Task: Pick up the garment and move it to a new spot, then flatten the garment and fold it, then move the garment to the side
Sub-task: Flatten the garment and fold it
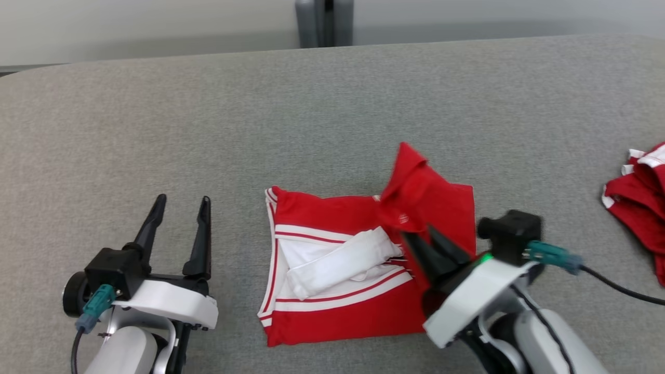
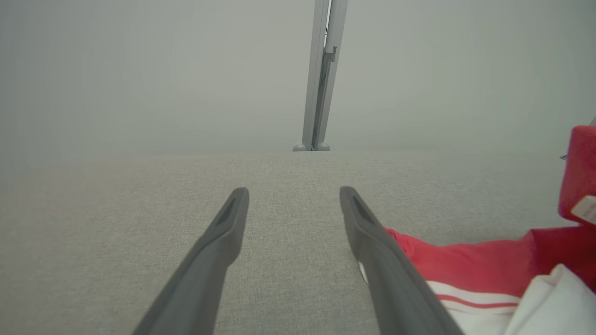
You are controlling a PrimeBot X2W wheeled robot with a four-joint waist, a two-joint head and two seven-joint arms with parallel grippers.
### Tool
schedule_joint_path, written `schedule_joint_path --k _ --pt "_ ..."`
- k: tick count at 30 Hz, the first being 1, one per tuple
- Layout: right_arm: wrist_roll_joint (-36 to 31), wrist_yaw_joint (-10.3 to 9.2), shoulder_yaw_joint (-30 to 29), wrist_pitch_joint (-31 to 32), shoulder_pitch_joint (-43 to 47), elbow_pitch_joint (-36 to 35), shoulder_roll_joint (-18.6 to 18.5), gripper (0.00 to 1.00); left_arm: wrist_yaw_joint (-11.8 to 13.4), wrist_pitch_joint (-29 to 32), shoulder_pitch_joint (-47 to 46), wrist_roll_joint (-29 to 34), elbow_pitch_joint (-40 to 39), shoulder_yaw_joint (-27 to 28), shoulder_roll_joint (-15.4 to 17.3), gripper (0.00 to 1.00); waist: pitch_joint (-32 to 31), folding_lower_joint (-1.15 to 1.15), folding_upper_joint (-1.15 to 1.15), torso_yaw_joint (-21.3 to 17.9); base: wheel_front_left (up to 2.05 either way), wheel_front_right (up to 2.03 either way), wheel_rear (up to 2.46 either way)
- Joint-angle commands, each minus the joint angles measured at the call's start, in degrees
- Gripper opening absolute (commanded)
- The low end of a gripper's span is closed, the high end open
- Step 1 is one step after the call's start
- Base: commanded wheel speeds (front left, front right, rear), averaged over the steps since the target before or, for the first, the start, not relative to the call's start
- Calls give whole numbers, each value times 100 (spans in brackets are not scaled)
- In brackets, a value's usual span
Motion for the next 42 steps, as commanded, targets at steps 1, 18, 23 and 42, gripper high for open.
schedule_joint_path --k 1,18,23,42 --pt "68 -1 242 -116 -172 215 108 0 -39 16 -92 7 25 -28 -15 100 9 0 0 120 0 0 0" --pt "1371 -1 1935 -1686 -1349 2321 316 0 -238 25 -460 83 347 -371 -230 100 363 0 0 552 0 0 0" --pt "1896 -1 2447 -2005 -1629 2558 321 100 -254 11 -577 100 408 -390 -236 100 436 0 0 535 0 0 0" --pt "1696 -1 1543 -2328 -1174 997 45 100 -16 -24 -319 149 335 -237 -72 100 57 0 0 8 0 0 0"
